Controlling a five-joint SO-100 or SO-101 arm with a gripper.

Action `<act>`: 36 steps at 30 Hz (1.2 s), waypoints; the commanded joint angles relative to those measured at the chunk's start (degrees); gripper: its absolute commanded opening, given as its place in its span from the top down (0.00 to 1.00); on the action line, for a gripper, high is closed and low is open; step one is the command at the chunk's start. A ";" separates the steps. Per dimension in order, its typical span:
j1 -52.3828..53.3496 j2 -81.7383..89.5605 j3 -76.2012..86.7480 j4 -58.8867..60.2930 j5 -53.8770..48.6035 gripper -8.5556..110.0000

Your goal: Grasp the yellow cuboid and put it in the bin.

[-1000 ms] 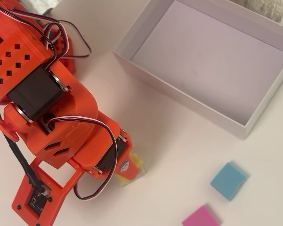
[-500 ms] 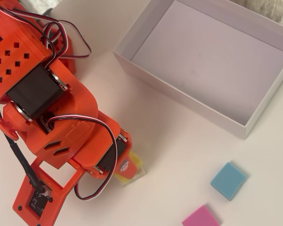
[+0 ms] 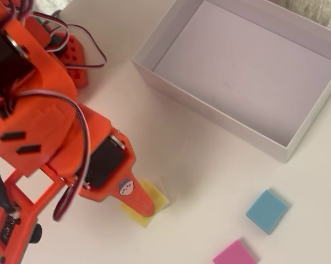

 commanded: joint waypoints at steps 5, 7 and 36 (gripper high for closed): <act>-13.45 14.15 -11.87 -7.82 -2.29 1.00; -20.65 14.77 -14.59 -10.02 -4.75 1.00; -45.00 -8.70 10.28 -21.45 -14.15 0.71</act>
